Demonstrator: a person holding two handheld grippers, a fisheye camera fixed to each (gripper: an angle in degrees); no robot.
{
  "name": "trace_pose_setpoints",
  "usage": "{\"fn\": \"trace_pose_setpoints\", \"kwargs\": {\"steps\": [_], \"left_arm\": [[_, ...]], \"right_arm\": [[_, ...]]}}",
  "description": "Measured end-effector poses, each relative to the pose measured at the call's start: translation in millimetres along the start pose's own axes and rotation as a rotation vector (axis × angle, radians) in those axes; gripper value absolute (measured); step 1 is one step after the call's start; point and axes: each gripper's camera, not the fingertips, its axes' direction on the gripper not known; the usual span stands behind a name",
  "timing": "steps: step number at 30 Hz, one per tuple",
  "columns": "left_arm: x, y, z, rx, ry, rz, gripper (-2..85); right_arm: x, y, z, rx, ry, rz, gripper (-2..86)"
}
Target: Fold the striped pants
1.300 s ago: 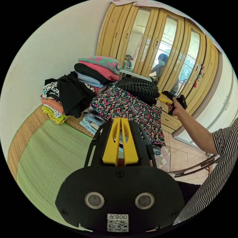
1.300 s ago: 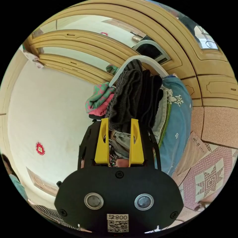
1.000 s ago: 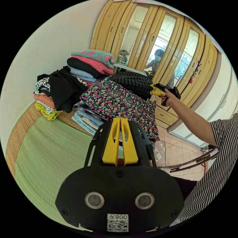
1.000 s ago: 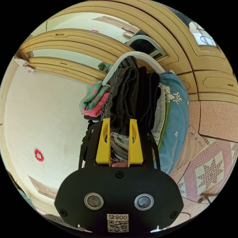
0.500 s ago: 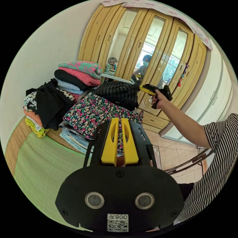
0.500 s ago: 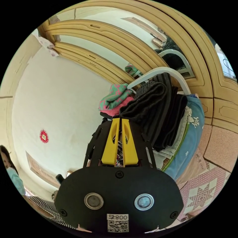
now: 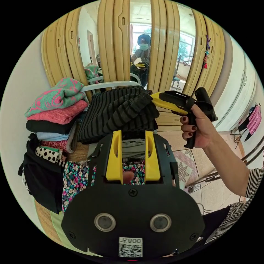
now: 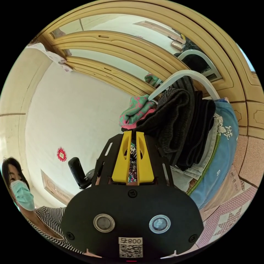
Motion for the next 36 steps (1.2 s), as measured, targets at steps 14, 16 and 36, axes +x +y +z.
{"fn": "trace_pose_setpoints", "kwargs": {"steps": [14,16,36], "left_arm": [[47.5,-104.1,105.8,-0.119,-0.146,0.138,4.3],[39.5,-106.4,110.2,-0.079,-0.066,0.075,4.0],[59.2,-151.6,133.0,0.052,-0.17,0.159,11.4]], "right_arm": [[29.2,7.3,-34.1,-0.019,-0.005,-0.035,2.5],[39.0,15.9,-49.9,0.037,0.04,-0.016,2.7],[58.2,-5.8,-28.3,-0.006,-0.036,-0.014,3.1]]}}
